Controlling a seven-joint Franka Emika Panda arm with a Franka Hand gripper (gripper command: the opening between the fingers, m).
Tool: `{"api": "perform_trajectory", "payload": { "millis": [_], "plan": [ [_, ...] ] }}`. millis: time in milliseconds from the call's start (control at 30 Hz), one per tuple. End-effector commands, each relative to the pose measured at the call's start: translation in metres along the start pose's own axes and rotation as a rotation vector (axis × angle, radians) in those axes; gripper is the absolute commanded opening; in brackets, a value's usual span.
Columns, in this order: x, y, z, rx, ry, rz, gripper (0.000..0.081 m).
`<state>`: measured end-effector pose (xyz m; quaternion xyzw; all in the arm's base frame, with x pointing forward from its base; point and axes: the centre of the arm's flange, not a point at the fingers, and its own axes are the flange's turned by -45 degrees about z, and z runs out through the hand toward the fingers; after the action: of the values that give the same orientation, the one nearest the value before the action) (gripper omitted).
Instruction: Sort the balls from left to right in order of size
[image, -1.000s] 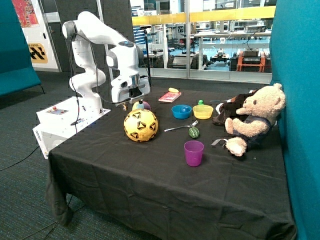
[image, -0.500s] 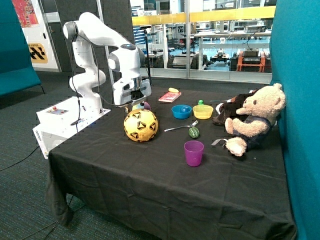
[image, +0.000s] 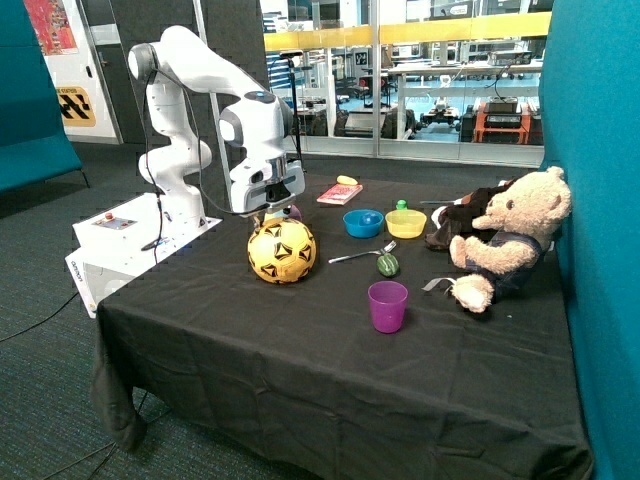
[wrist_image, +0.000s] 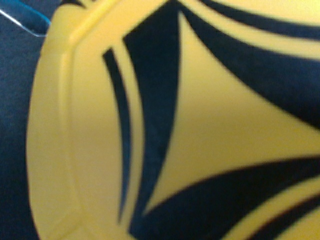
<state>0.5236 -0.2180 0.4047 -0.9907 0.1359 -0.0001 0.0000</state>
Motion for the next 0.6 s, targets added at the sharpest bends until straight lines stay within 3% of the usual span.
{"api": "perform_trajectory", "payload": {
  "millis": [0, 567],
  "plan": [
    [0.0016, -0.0016, 0.0052, -0.0001, -0.0002, -0.008, 0.0808],
    [-0.0018, -0.0069, 0.0135, -0.0001, -0.0002, -0.026, 0.0808]
  ]
}}
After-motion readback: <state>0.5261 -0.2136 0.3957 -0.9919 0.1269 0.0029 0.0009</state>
